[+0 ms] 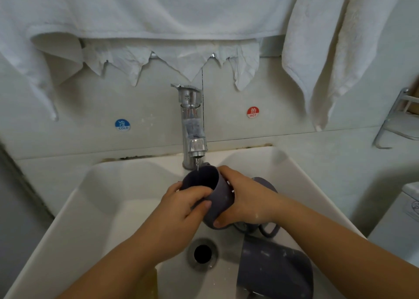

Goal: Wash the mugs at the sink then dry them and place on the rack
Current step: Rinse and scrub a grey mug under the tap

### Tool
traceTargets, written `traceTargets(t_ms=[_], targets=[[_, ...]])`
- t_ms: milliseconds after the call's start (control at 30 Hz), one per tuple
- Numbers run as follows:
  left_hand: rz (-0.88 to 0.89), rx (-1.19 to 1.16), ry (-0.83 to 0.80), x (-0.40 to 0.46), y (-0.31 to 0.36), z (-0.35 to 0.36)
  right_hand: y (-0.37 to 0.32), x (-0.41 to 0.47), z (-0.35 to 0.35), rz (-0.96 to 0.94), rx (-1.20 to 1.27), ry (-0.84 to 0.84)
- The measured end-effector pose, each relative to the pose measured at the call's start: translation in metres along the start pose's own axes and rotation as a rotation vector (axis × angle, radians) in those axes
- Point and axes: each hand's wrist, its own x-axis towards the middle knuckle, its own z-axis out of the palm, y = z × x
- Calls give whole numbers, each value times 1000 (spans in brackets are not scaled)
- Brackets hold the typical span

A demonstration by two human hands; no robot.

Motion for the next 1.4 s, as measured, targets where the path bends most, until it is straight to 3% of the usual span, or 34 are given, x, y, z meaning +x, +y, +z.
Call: traceTargets(t_ms=[200,367,467,600,733,767,833,900,1000,1200,1400], targets=[[45,356,59,4,-4,-13,-1,0,1,19,34,-11],[10,14,-28,0,-10,1,-1,1,6,11,3,-42],[23,44,-67,3,-14,-5,1,2,6,16,-2,-63],[24,111,109,2,-6,-19,-2,1,1,38,74,-88],[-148,-229,308,11,-2,-26,-3,-1,-4,37,46,-110],[-215,-270,303,17,-5,-29,-2,-1,-5,34,37,-119],[-318,-198,147,28,-10,-36,-2,-1,-6,27,19,-137],[-322,18,-11,40,-13,-41,-3,-2,-8,22,20,-155],[-269,203,-87,51,-8,-43,-1,0,-9,28,42,-214],[-273,359,-20,61,5,-32,7,6,-8,12,72,-249],[-239,200,-53,59,-7,-32,11,6,-11,43,89,-186]])
